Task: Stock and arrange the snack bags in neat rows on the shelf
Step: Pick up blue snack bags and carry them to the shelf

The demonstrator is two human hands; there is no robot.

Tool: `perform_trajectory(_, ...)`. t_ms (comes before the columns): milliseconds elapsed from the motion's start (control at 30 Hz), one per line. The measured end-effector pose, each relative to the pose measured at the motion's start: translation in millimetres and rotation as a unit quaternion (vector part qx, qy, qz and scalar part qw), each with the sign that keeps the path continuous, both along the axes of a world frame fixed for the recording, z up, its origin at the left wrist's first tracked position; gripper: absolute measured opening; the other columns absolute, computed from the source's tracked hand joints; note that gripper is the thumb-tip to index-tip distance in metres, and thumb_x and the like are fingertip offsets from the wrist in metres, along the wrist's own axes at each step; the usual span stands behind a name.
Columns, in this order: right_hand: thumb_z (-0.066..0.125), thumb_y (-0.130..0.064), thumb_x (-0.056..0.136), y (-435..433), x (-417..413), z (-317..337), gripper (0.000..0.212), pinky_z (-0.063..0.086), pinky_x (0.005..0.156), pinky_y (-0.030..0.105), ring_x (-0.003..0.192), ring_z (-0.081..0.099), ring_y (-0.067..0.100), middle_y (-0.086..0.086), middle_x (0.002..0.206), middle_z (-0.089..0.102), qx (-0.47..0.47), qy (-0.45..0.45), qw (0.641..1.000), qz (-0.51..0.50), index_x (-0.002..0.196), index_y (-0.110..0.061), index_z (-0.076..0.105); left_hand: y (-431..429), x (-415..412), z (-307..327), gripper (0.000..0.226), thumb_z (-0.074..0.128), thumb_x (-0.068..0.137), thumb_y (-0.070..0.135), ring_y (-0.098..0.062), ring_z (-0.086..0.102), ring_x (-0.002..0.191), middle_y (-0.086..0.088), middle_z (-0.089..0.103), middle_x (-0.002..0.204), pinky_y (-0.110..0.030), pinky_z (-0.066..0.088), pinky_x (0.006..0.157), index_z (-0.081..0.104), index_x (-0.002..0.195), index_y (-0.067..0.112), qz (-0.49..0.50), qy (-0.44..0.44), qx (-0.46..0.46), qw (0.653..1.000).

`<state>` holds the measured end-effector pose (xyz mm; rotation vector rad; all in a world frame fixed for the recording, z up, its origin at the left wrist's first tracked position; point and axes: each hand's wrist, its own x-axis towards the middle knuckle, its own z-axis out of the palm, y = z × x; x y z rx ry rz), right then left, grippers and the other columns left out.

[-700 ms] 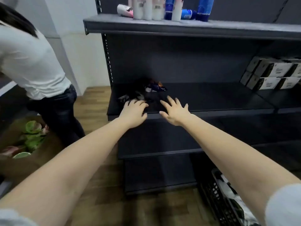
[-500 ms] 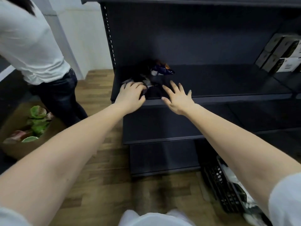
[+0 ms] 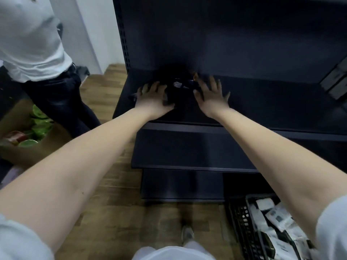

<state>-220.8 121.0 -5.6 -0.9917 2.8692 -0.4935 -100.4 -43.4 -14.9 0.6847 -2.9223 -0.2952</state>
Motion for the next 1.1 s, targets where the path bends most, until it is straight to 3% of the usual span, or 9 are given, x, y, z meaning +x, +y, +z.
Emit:
perform_trajectory(133, 0.026, -0.051, 0.099, -16, -35, -4, 0.057, -0.001, 0.11, 0.067, 0.146, -0.011, 0.031, -0.004, 0.16, -0.01, 0.033, 0.024, 0.999, 0.033, 0.15, -0.041, 0.002, -2, -19, -10, 0.084, 0.044, 0.081, 0.07, -0.037, 0.011, 0.141, -0.006, 0.016, 0.156, -0.051, 0.013, 0.114, 0.02, 0.147, 0.024, 0.049, -0.06, 0.031, 0.997)
perform_trajectory(400, 0.041, -0.058, 0.093, -75, -67, 6, 0.069, 0.006, 0.111, 0.066, 0.144, -0.008, 0.041, 0.001, 0.16, -0.01, 0.041, 0.039, 0.99, 0.127, 0.149, -0.044, 0.005, 9, -23, -30, 0.088, 0.039, 0.079, 0.075, -0.036, 0.0, 0.144, -0.001, 0.014, 0.156, -0.06, 0.004, 0.113, 0.012, 0.149, 0.028, 0.098, -0.02, 0.004, 0.995)
perform_trajectory(667, 0.041, -0.066, 0.088, -108, -81, -8, 0.071, 0.01, 0.102, 0.076, 0.142, -0.006, 0.047, 0.002, 0.16, -0.009, 0.06, 0.04, 0.991, 0.112, 0.149, -0.045, 0.01, 5, -24, -33, 0.086, 0.035, 0.078, 0.077, -0.036, 0.007, 0.143, -0.001, 0.013, 0.156, -0.062, 0.01, 0.111, 0.013, 0.148, 0.031, 0.114, -0.029, -0.009, 0.993)
perform_trajectory(767, 0.038, -0.071, 0.086, -112, -84, -10, 0.07, 0.02, 0.1, 0.074, 0.142, -0.002, 0.046, 0.0, 0.16, -0.009, 0.064, -0.013, 0.992, 0.105, 0.148, -0.046, 0.014, 5, -27, -35, 0.087, 0.034, 0.078, 0.078, -0.036, 0.009, 0.142, -0.001, 0.016, 0.156, -0.061, 0.01, 0.112, 0.014, 0.148, 0.03, 0.124, -0.027, -0.018, 0.992)
perform_trajectory(833, 0.043, -0.069, 0.086, -111, -84, -17, 0.069, 0.026, 0.099, 0.071, 0.14, 0.004, 0.043, -0.001, 0.159, -0.004, 0.075, -0.037, 0.99, 0.115, 0.146, -0.045, 0.021, 5, -29, -36, 0.088, 0.034, 0.077, 0.078, -0.036, 0.011, 0.141, -0.001, 0.017, 0.155, -0.061, 0.011, 0.112, 0.015, 0.148, 0.03, 0.13, -0.028, -0.023, 0.991)
perform_trajectory(933, 0.053, -0.059, 0.085, -108, -83, -36, 0.066, 0.028, 0.097, 0.068, 0.138, 0.006, 0.046, 0.003, 0.157, 0.007, 0.075, 0.027, 0.987, 0.142, 0.143, -0.039, 0.029, 4, -34, -39, 0.088, 0.033, 0.077, 0.079, -0.037, 0.013, 0.14, -0.002, 0.019, 0.154, -0.06, 0.014, 0.111, 0.016, 0.147, 0.029, 0.147, -0.032, -0.026, 0.988)
perform_trajectory(1100, 0.052, -0.052, 0.09, -113, -81, -48, 0.06, 0.03, 0.096, 0.068, 0.135, 0.011, 0.049, 0.007, 0.153, 0.012, 0.063, 0.067, 0.987, 0.128, 0.142, -0.036, 0.028, 5, -41, -41, 0.089, 0.034, 0.076, 0.079, -0.039, 0.012, 0.14, -0.005, 0.018, 0.154, -0.062, 0.013, 0.11, 0.018, 0.146, 0.027, 0.177, -0.025, -0.029, 0.983)
